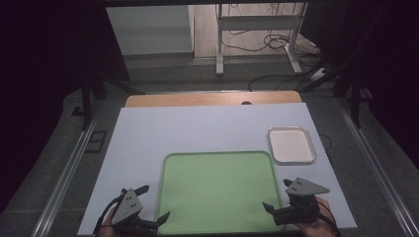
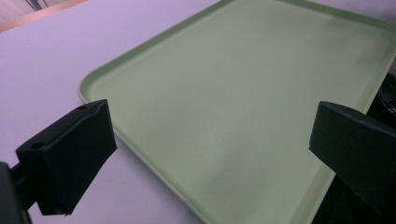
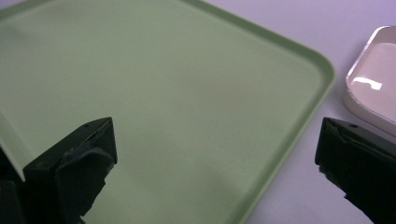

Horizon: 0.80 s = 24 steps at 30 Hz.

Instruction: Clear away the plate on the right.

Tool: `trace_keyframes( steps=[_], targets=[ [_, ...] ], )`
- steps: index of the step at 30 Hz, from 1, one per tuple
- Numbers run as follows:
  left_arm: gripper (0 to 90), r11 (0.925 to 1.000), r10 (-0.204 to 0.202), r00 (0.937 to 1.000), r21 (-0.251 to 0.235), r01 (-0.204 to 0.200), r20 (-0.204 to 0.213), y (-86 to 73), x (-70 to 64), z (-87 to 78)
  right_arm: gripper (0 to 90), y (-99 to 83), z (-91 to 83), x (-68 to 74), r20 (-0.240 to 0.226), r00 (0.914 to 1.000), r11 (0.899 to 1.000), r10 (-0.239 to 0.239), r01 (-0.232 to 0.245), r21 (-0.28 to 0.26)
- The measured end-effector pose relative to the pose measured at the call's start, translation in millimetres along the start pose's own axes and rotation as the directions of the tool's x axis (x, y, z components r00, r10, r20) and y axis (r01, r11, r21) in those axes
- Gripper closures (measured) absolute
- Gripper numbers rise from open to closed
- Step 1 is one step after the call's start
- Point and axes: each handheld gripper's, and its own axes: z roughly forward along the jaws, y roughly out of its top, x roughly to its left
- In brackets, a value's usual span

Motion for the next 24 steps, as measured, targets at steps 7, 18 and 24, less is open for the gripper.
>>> trace_keyframes(
  steps=[7,18,24],
  targets=[
    [0.4,1.0,0.003,1.0,0.004,-0.003,0.001,0.2,-0.3,0.4,0.0,0.2,1.7,-2.1,0.002,1.0,1.0,0.005,-0.005,-0.012],
    [0.4,0.9999,0.008,1.0,0.006,-0.008,0.0,0.1,-1.0,0.5,0.0,2.5,-0.3,-12.9,-0.037,0.9989,0.998,0.029,-0.031,-0.059],
    [0.4,0.9999,0.01,0.9999,0.007,-0.01,0.003,0.1,-0.9,0.8,0.0,2.3,1.8,-16.4,-0.035,0.9987,0.997,0.037,-0.039,-0.062]
  ],
)
